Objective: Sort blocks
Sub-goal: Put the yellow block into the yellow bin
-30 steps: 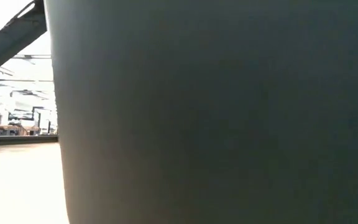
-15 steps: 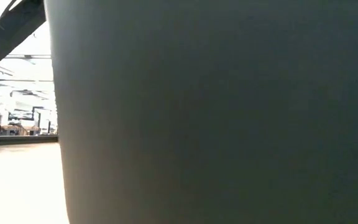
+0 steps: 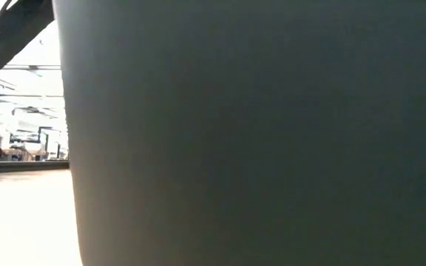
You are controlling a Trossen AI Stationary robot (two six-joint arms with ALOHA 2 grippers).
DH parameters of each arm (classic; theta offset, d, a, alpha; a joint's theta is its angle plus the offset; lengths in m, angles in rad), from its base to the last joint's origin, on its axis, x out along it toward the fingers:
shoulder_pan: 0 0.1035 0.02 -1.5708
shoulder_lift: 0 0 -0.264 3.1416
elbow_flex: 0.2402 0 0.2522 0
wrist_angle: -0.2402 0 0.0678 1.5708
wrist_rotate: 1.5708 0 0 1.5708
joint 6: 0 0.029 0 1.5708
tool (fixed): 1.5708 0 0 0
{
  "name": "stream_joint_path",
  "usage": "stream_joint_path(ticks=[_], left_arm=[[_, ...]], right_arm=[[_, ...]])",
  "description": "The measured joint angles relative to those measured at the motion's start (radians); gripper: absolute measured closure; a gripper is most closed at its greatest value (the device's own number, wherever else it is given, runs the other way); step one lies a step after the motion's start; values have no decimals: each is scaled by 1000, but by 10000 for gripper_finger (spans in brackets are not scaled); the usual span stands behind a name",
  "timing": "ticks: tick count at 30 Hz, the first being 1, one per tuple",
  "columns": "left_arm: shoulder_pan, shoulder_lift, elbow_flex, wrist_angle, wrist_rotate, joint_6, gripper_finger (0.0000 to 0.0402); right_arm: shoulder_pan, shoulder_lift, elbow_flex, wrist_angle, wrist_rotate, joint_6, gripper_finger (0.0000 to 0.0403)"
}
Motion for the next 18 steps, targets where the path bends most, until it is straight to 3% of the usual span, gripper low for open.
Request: stream_joint_path(ticks=[9,14,18], left_arm=[[-39,-76,-35,-85,-218,-3,124],[-45,-246,-277,21,-294,-81,124],[-44,-376,-532,196,-294,-277,124]], right_arm=[[-1,0,0,-33,31,-49,403],[-20,0,0,-34,75,-110,403],[-45,0,0,-31,80,-128,403]])
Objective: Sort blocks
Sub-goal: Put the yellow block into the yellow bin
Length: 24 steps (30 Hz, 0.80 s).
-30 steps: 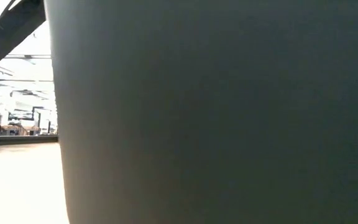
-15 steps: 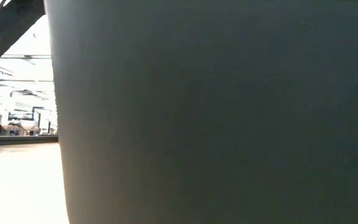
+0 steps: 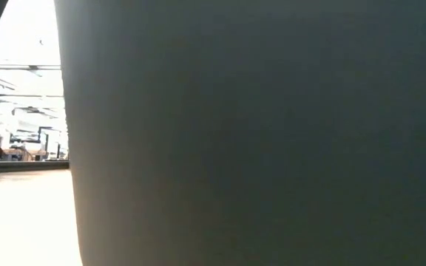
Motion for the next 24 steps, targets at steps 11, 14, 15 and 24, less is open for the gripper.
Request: stream_joint_path(ticks=[11,14,15,24], left_arm=[[-59,-46,-151,149,10,-471,124],[-93,-17,-153,140,-23,-602,124],[-105,-8,-153,126,-39,-665,124],[-187,138,-149,175,-70,-995,124]], right_arm=[[-54,4,0,-3,-10,-87,403],[-54,3,0,-30,-51,-88,403],[-54,4,0,-41,-76,-88,403],[-51,6,0,-98,-253,-56,403]])
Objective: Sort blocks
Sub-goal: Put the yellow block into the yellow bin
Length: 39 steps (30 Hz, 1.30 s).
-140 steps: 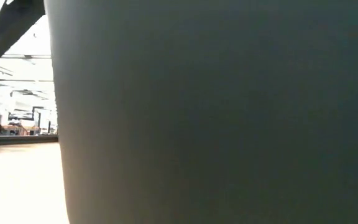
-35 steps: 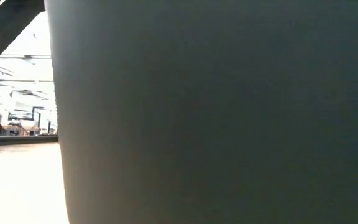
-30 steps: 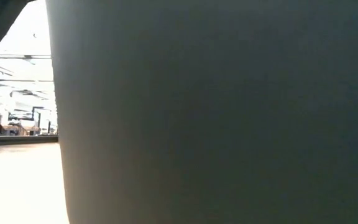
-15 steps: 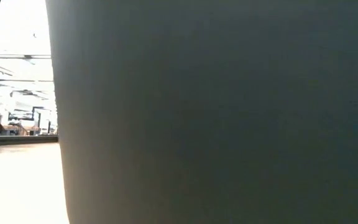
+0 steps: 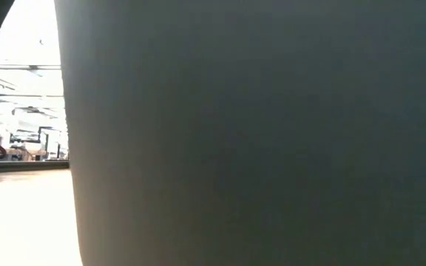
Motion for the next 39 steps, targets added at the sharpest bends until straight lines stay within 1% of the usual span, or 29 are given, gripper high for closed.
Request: stream_joint_path(ticks=[3,7,14,18,21,24,31,33,36,39], left_arm=[[-19,47,24,4,-6,-35,124],[-34,112,86,6,-56,-23,124],[-50,216,179,-112,-104,-10,124],[-65,251,200,-124,-143,-10,124],[-78,263,203,-129,-155,-60,129],[-87,265,202,-139,-166,-79,156],[-87,267,200,-172,-143,-83,271],[-87,262,200,-187,-138,-76,295],[-84,243,199,-191,-122,-12,317],[-84,209,192,-139,-105,104,318]], right_arm=[[0,0,0,-5,-50,2,403],[0,0,0,-5,-97,2,403],[0,0,0,-2,-98,-8,403],[0,0,0,-5,-98,-9,403],[0,0,0,-5,-94,-20,403],[0,0,0,-4,-94,-27,403],[0,0,0,7,-93,-43,403],[0,0,0,15,-93,-44,403],[0,-8,0,15,-94,-44,403],[0,-26,0,16,-93,-44,403]])
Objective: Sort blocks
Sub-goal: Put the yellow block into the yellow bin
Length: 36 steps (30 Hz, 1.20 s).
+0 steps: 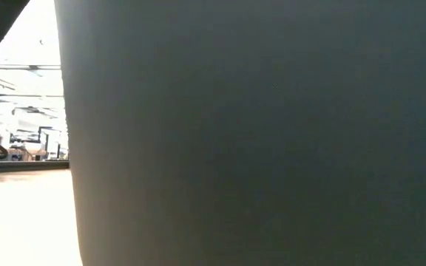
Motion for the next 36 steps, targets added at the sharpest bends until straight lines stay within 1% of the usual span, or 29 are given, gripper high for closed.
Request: stream_joint_path(ticks=[3,5,8,10,12,16,18,20,23,25,26,28,34,36], left_arm=[[12,-32,2,210,-16,205,318],[32,-39,5,405,-16,370,318],[60,-19,4,692,19,573,318],[80,-8,4,845,58,667,318],[107,2,23,935,105,692,318],[161,73,124,935,169,697,318],[180,134,202,922,220,706,318],[194,203,312,891,283,712,318],[213,286,473,742,354,677,318],[224,321,542,658,407,656,317],[228,330,560,626,427,650,316],[230,330,572,615,449,659,307],[225,312,576,659,456,798,257],[227,313,576,667,465,824,243]], right_arm=[[0,-17,0,6,5,-4,403],[0,-27,0,10,29,-20,403],[-1,-42,0,23,84,-30,403],[-2,-52,0,38,109,-29,403],[-2,-65,0,59,114,-29,403],[-2,-88,0,64,114,-7,403],[-2,-97,0,64,114,-6,403],[-2,-103,0,65,114,-3,403],[-2,-105,0,64,116,-1,403],[-2,-104,0,64,116,12,403],[-2,-104,0,64,116,15,403],[-2,-104,0,64,116,16,403],[-2,-108,0,64,118,12,403],[-2,-108,0,64,123,6,403]])
